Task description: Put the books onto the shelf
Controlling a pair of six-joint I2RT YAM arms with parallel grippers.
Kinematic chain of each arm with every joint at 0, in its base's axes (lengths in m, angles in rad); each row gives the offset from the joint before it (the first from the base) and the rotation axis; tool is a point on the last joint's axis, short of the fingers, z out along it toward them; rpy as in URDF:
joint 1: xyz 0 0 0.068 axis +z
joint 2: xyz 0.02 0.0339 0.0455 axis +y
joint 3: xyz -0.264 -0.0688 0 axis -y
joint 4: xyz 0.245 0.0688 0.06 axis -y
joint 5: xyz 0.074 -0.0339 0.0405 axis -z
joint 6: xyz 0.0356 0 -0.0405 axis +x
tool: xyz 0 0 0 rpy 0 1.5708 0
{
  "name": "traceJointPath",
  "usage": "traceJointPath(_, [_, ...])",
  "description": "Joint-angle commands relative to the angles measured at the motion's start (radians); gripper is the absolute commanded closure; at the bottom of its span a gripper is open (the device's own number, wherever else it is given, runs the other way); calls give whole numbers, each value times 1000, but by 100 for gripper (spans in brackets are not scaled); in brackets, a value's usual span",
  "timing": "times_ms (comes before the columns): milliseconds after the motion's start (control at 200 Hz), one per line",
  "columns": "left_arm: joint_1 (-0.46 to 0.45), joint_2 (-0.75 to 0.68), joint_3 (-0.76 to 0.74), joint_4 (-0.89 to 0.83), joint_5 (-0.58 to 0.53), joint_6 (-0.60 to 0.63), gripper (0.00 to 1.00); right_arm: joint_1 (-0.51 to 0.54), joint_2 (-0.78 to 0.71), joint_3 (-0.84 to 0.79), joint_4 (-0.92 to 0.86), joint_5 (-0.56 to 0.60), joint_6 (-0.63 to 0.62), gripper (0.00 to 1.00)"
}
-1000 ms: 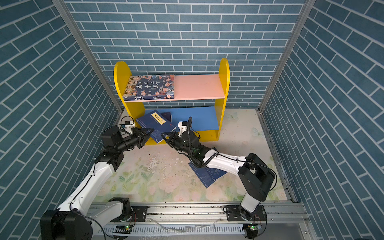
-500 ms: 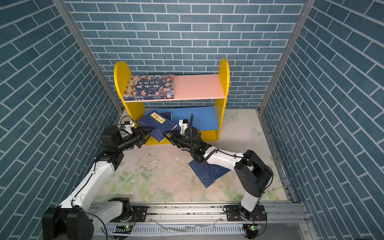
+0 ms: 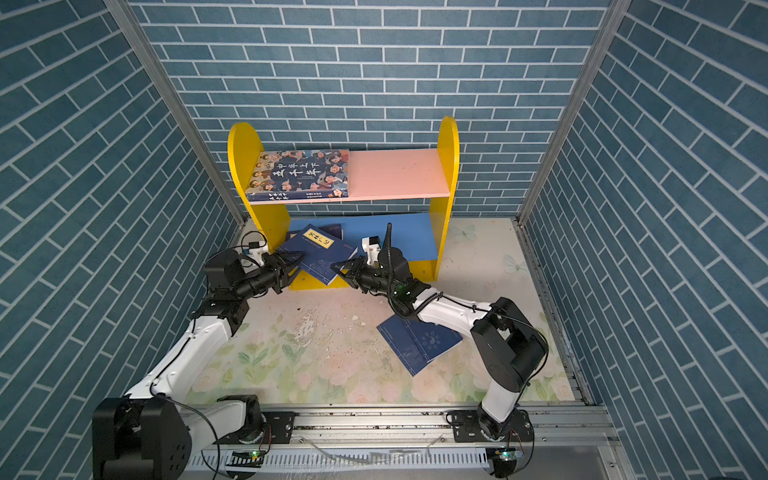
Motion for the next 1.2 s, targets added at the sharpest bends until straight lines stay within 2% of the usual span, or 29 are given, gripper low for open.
traceJointPath(0, [6, 7, -8, 61, 14, -13, 70, -4, -3, 52, 54, -81, -1, 91])
traceJointPath(230, [6, 19, 4, 51, 15, -28, 71, -8, 34, 72, 112, -103, 34, 90])
traceJointPath(405, [6, 23, 8, 45, 10, -42, 89, -8, 27, 77, 78, -116, 23, 87])
traceJointPath(495, [6, 24, 16, 45, 8, -45, 96, -8, 27, 90, 43, -116, 11, 75])
traceJointPath(570, [7, 27, 20, 48, 1, -50, 100, -8, 23, 97, 9, -100, -5, 57])
traceJointPath(695, [12, 44, 25, 71, -11, -68, 100, -1, 6, 81, 6, -48, -14, 47])
traceJointPath(1050, [13, 88, 76, 100, -30, -105, 100, 33, 46, 127, 0, 12, -9, 48])
traceJointPath(1100, [14, 89, 71, 108, -31, -114, 100, 34, 53, 135, -1, 21, -9, 51])
traceJointPath(1190, [13, 87, 61, 111, -26, -116, 100, 33, 63, 148, -4, 27, -8, 62])
